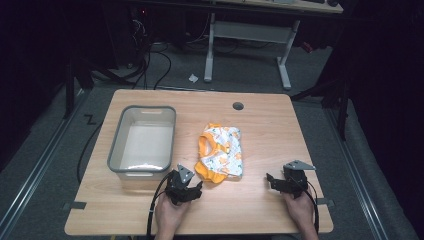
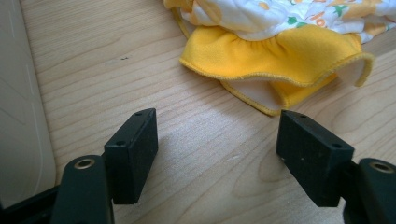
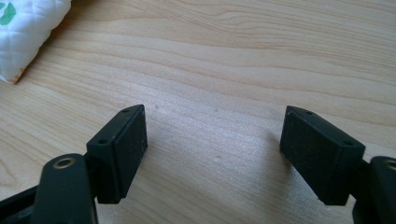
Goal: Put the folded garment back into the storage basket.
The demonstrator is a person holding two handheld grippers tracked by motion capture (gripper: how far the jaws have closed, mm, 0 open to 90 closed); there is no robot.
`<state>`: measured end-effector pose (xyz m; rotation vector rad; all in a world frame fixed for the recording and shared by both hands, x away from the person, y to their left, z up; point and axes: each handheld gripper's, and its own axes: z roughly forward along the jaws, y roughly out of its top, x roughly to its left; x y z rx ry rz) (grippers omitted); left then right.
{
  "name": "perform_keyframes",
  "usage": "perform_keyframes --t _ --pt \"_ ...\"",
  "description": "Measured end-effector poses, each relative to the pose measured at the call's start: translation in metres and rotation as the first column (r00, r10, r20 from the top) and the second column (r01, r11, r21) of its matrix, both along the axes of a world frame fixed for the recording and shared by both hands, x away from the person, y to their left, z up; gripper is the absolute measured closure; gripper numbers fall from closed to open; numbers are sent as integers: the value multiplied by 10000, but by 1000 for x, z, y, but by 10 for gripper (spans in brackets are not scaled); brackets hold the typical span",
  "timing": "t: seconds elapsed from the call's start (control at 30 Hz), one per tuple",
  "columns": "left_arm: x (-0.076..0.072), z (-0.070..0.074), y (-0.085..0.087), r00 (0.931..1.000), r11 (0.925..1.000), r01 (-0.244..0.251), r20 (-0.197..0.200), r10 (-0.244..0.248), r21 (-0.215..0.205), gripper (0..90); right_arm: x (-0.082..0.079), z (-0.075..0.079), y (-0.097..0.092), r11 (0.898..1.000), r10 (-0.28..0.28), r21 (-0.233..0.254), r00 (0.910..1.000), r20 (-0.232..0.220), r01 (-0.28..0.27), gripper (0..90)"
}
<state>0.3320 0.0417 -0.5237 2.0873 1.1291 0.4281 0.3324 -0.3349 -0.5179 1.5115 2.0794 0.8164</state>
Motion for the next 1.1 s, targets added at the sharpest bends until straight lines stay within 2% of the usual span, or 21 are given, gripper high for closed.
perform_keyframes --t 0.67,0.8,1.1 --pt "1 0 -1 10000 10000 -19 -43 19 2 281 0 0 0 10000 -3 2 10000 -7 3 232" --pt "1 0 -2 9998 9998 -181 -64 181 32 262 0 0 0 10000 -7 4 10000 -8 7 232" --pt "0 0 -3 9998 9998 -206 -78 206 16 259 0 0 0 10000 -7 1 10000 -7 7 232"
